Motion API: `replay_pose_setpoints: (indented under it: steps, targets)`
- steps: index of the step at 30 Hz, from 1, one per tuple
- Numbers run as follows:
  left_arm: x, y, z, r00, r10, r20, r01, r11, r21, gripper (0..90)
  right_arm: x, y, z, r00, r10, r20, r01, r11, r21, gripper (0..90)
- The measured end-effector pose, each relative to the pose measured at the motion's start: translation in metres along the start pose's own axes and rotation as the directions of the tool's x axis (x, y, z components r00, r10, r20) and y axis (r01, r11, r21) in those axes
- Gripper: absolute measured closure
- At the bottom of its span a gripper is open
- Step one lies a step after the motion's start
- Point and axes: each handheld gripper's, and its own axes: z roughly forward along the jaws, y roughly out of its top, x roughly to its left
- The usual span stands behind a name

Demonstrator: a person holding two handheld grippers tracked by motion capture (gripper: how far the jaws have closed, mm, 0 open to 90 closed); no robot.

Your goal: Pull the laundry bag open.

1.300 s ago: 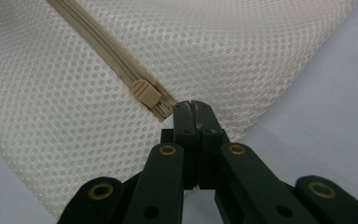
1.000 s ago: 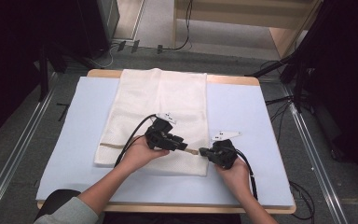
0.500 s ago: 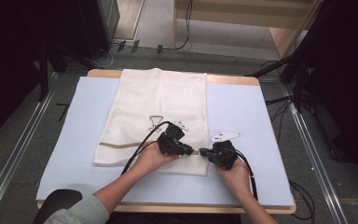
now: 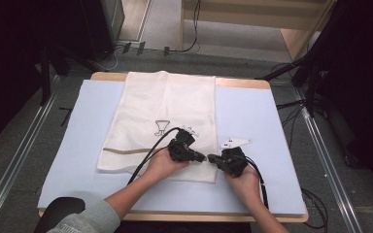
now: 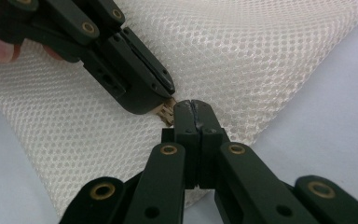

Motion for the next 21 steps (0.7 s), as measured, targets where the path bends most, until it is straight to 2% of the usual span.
replay_pose_setpoints:
  steps: [5,7,11,12,14,15,16,17,18,19,20,21]
  targets:
    - [0.009,0.000,-0.011,0.9985,-0.045,0.030,0.044,0.9986,0.027,88.7,0.002,-0.002,0.000,0.9999,-0.010,0.009,0.010,1.000,-0.006,90.0]
    - [0.013,-0.002,-0.019,0.9983,-0.048,0.032,0.047,0.9985,0.028,88.6,0.002,-0.002,0.000,0.9997,-0.019,0.014,0.019,1.000,-0.007,90.0]
    - [0.012,-0.004,-0.026,0.9995,-0.022,0.022,0.021,0.9990,0.040,88.7,0.001,-0.003,0.000,0.9999,-0.015,0.006,0.016,1.000,-0.012,90.0]
    - [0.015,-0.006,-0.034,0.9998,-0.014,-0.015,0.014,0.9992,0.037,90.0,0.000,-0.004,-0.001,0.9999,-0.013,0.001,0.013,1.000,-0.016,90.0]
    - [0.029,-0.010,-0.052,0.9982,-0.054,-0.025,0.054,0.9985,0.004,90.0,-0.001,-0.005,-0.001,1.0000,-0.006,-0.004,0.006,1.000,-0.023,90.0]
    - [0.029,-0.010,-0.052,0.9982,-0.054,-0.025,0.054,0.9985,0.004,90.0,-0.001,-0.005,-0.001,1.0000,-0.006,-0.004,0.006,1.000,-0.023,90.0]
    - [0.037,-0.012,-0.064,0.9965,-0.083,-0.008,0.083,0.9964,-0.017,90.0,-0.002,-0.005,-0.001,1.0000,-0.003,-0.007,0.003,1.000,-0.023,90.0]
    - [0.040,-0.014,-0.076,0.9970,-0.077,-0.010,0.076,0.9958,-0.051,90.0,-0.002,-0.004,-0.001,1.0000,-0.004,-0.008,0.003,1.000,-0.021,90.0]
    - [0.040,-0.014,-0.076,0.9970,-0.077,-0.010,0.076,0.9958,-0.051,90.0,-0.002,-0.004,-0.001,1.0000,-0.004,-0.008,0.003,1.000,-0.021,90.0]
    - [0.040,-0.014,-0.083,0.9969,-0.078,0.002,0.078,0.9942,-0.073,90.0,-0.002,-0.004,0.000,0.9999,0.000,-0.012,-0.001,1.000,-0.016,90.0]
    - [0.040,-0.014,-0.083,0.9969,-0.078,0.002,0.078,0.9942,-0.073,90.0,-0.002,-0.003,0.000,0.9999,0.004,-0.012,-0.005,1.000,-0.014,90.0]
    - [0.037,-0.013,-0.080,0.9966,-0.079,0.022,0.080,0.9945,-0.067,90.0,-0.002,-0.003,-0.001,0.9999,0.005,-0.010,-0.005,1.000,-0.009,90.0]
